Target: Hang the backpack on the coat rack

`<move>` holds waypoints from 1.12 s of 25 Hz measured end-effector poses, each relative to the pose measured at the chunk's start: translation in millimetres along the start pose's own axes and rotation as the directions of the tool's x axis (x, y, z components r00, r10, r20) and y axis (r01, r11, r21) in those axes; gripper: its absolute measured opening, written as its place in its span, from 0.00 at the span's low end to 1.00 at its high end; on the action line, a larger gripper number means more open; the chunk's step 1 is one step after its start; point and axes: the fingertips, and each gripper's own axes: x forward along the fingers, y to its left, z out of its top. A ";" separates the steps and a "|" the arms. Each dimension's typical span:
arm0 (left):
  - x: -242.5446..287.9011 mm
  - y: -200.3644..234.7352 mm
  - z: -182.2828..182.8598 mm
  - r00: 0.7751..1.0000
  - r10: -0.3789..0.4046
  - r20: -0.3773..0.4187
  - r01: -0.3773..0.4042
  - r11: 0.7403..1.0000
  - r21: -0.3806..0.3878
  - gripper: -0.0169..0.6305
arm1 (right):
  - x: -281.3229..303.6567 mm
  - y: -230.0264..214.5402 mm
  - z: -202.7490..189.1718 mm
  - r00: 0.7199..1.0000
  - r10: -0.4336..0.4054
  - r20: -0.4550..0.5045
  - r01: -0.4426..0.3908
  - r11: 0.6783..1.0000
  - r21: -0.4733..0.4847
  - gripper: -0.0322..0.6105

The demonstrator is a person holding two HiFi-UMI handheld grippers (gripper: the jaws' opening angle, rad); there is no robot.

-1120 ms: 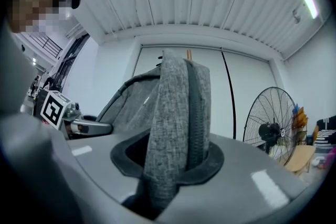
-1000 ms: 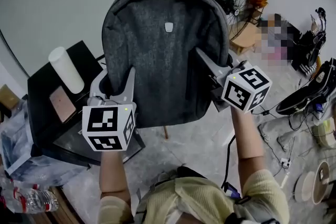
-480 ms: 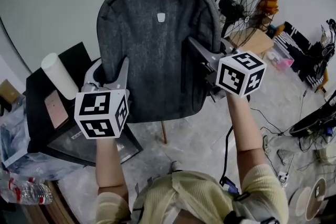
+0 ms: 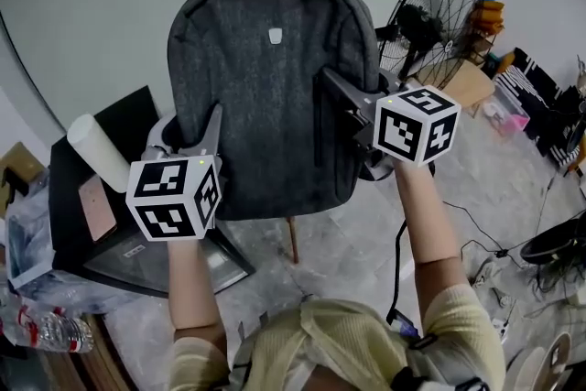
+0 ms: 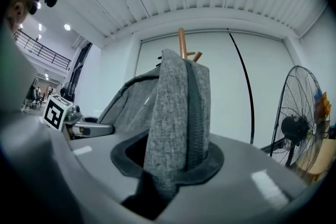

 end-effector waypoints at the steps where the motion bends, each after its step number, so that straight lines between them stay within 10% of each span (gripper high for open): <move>1: 1.4 1.5 -0.6 1.000 0.004 -0.003 -0.004 1.000 -0.003 0.26 | 2.3 -0.6 -0.4 1.000 0.005 -0.003 -0.005 1.000 0.004 0.23; 28: 23.9 9.7 -27.7 0.997 -0.005 -0.077 -0.001 0.997 -0.072 0.26 | 20.3 -13.6 -25.1 0.996 0.042 -0.078 -0.035 0.995 0.092 0.23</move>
